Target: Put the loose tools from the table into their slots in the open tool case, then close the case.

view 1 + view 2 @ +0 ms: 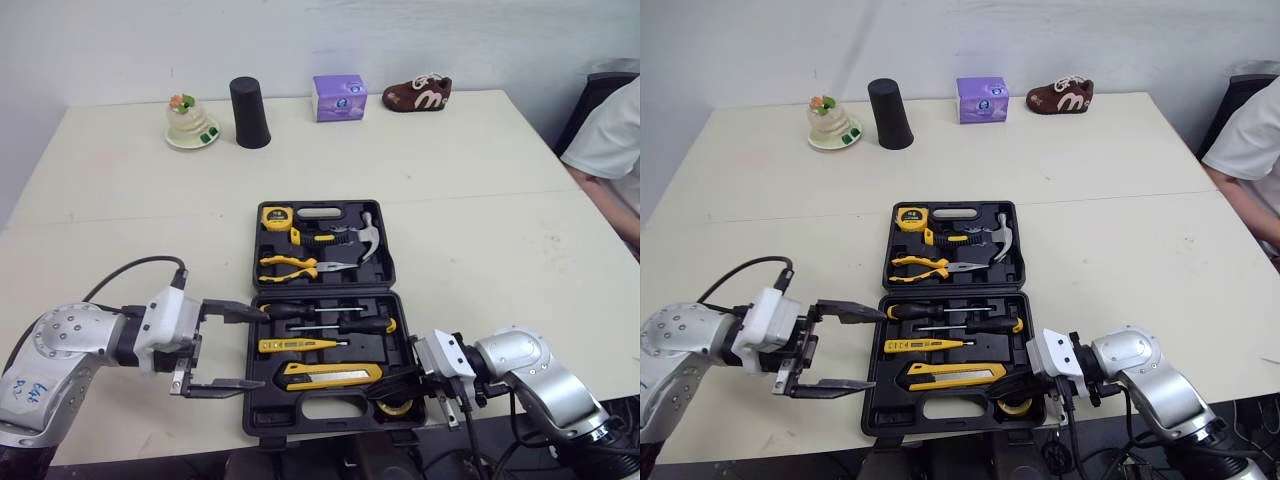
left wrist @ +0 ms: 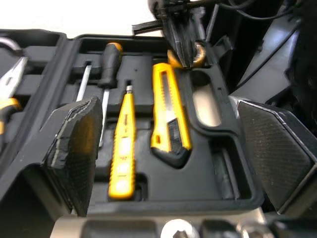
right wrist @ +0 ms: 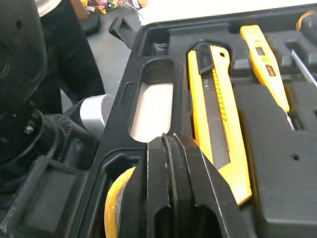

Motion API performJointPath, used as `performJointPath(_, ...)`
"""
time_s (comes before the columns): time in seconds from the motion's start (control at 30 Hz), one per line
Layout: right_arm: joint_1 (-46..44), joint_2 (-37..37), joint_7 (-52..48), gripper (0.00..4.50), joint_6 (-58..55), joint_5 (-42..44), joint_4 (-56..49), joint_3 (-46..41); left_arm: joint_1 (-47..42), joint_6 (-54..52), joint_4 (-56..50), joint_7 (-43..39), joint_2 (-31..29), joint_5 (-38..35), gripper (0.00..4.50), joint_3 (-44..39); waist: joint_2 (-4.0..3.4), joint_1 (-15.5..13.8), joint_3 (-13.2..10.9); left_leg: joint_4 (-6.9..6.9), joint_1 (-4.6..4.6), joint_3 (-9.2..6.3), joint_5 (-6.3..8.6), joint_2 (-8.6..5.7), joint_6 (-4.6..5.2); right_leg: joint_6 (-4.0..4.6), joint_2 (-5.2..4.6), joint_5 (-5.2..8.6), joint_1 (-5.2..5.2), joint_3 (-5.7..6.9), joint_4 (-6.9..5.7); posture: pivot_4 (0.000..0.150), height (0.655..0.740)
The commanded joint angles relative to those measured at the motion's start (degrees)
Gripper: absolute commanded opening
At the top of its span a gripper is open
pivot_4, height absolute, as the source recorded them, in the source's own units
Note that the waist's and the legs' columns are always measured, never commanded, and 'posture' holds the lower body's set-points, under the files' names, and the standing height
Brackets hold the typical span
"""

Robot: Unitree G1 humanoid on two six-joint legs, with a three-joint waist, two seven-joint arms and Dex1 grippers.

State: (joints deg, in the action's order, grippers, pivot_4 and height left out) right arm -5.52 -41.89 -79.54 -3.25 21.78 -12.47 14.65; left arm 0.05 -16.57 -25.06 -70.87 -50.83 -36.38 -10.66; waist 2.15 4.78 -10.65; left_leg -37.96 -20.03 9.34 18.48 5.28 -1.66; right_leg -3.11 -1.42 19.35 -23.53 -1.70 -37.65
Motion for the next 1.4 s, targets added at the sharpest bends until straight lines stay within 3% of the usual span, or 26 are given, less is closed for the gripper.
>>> performJointPath(0.03, 2.1, -0.4, -0.8, 0.03, 3.5, -4.4, 7.6, 1.6, -1.3, -0.1, 0.2, -0.8, -1.6, -0.3, 4.5, -1.5, 0.08, -0.1, 0.1, 0.0, 0.11, 0.0, 0.0, -0.01, 0.0, 0.0, -0.01, 0.0, 0.09, 0.0, 0.0, 0.15, 0.74)
performJointPath(0.23, 3.9, -0.2, -4.6, 0.03, 7.1, 0.8, 10.8, -0.8, -2.7, 0.2, 2.7, -1.6, -2.6, 0.5, 4.5, -1.6, 0.22, -0.4, 0.1, 0.15, 0.96, -0.02, 0.21, 0.02, 0.02, 0.08, -0.08, 0.04, 1.0, 0.02, 0.22, 0.15, 0.74)
performJointPath(0.4, 3.2, 1.8, -3.3, 0.03, 8.4, 2.6, 7.2, -1.3, -2.9, 0.1, 3.1, -1.1, -2.1, 0.4, 4.5, -1.5, 0.26, -0.9, 0.2, 0.19, 0.9, -0.04, 0.32, 0.02, 0.03, 0.09, -0.11, 0.04, 0.97, 0.04, 0.25, 0.15, 0.74)
performJointPath(0.57, 0.9, -0.2, 8.1, 0.03, -6.1, 14.9, -11.8, -9.7, -5.0, -1.0, 6.3, 3.6, -0.5, 0.9, 4.5, -3.2, -0.19, -0.8, -0.1, 0.23, 0.69, 0.01, 0.3, 0.08, -0.1, 0.13, -0.07, 0.07, 0.62, 0.01, 0.12, 0.15, 0.74)
performJointPath(0.7, 2.3, -6.1, 11.3, 0.03, -10.5, 15.8, -12.2, -19.5, -8.8, 0.2, 13.7, 9.4, 1.6, 5.4, 4.5, -3.0, -0.18, -1.5, -0.1, 0.38, 0.66, 0.02, 0.26, 0.06, -0.16, 0.15, -0.01, 0.08, 0.46, 0.0, 0.12, 0.15, 0.74)
performJointPath(0.8, -0.8, -7.5, 15.2, 0.0, -12.4, 12.3, -5.6, -22.2, -10.9, -1.2, 17.9, 11.7, 2.3, 7.8, 3.74, -1.3, -0.15, -1.6, -0.1, 0.41, 0.58, 0.09, 0.26, 0.03, -0.11, 0.14, -0.02, 0.07, 0.41, -0.03, 0.21, 0.15, 0.74)
performJointPath(1.07, -6.7, -6.1, 19.2, 0.0, -6.5, -2.5, 11.7, -17.2, -14.7, -0.5, 24.4, 15.0, 6.3, 17.5, 0.06, 8.4, -0.16, -1.5, -0.1, 0.26, -0.21, 0.53, 0.2, 0.05, -0.02, 0.05, 0.03, 0.05, -0.49, -0.28, 0.15, 0.15, 0.74)
performJointPath(1.2, -8.9, -2.8, 19.3, 0.0, -3.3, -7.6, 15.3, -11.9, -14.9, -1.1, 24.7, 17.6, 9.2, 19.4, 0.02, 10.2, -0.17, -1.3, -0.1, 0.01, -0.53, 0.7, 0.19, 0.18, -0.08, 0.03, 0.17, 0.05, -0.98, -0.43, -0.16, 0.15, 0.74)
performJointPath(1.4, -13.5, 2.3, 19.3, 0.0, -1.9, -9.9, 18.2, -8.5, -15.4, -1.3, 24.4, 17.5, 11.5, 20.4, 0.02, 12.5, -0.17, -0.6, -0.1, -0.15, -0.33, 0.74, -0.1, 0.32, -0.29, 0.07, 0.43, -0.2, -0.86, -0.55, -0.38, 0.15, 0.74)
